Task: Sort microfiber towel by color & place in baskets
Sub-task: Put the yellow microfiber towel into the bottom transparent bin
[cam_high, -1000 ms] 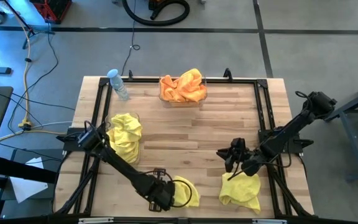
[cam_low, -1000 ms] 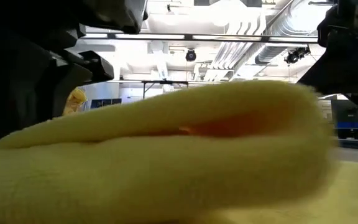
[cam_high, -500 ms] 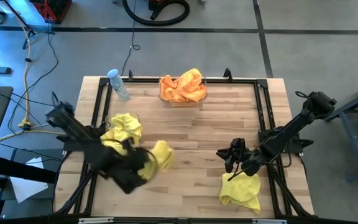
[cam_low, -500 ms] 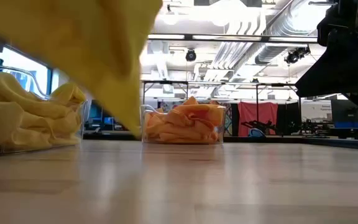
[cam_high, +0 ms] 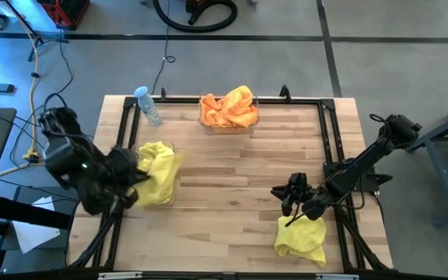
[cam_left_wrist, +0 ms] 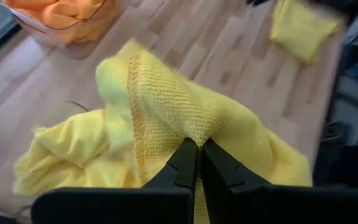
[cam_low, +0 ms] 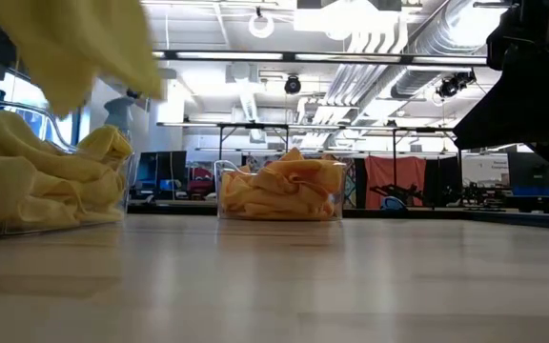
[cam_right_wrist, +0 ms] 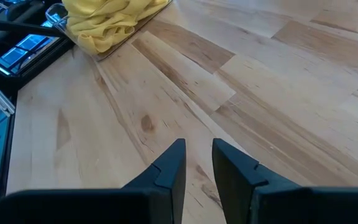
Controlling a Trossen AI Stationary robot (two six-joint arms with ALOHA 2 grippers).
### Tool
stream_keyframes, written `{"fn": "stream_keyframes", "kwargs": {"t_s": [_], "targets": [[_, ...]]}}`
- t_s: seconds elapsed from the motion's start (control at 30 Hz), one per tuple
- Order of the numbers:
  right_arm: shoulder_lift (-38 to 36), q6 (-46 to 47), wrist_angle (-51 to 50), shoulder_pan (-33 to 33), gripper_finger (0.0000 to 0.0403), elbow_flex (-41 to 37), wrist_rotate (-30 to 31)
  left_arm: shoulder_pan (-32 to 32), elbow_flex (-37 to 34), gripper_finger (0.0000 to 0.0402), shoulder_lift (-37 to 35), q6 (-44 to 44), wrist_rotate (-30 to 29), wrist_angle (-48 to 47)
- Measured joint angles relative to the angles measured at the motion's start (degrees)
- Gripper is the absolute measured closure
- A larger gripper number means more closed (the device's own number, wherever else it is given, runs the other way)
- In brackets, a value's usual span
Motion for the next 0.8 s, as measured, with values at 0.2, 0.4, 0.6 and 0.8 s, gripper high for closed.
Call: {"fn": "stream_keyframes", "kwargs": {"t_s": [0.2, 0.4, 0.6, 0.8], "targets": [[0.0, 0.0, -0.2, 0.0, 0.0330, 0.0, 0.0, -1.0, 0.1, 0.0401, -5.0, -3.8, 0.4, 0.1], [0.0, 0.0, -0.3, 0.0, 0.0330, 0.0, -0.3, 3.0, -3.4, 0.0401, -6.4, -11.4, 9.7, 0.1], [0.0, -0.4, -0.4, 0.0, 0.0330, 0.0, -0.3, 7.3, -9.2, 0.0401, -7.1, -20.3, 19.6, 0.0], [0.0, -1.0, -0.4, 0.0, 0.0330, 0.0, -0.5, 12.5, -13.4, 0.0401, -7.1, -26.9, 22.2, 0.1]]}}
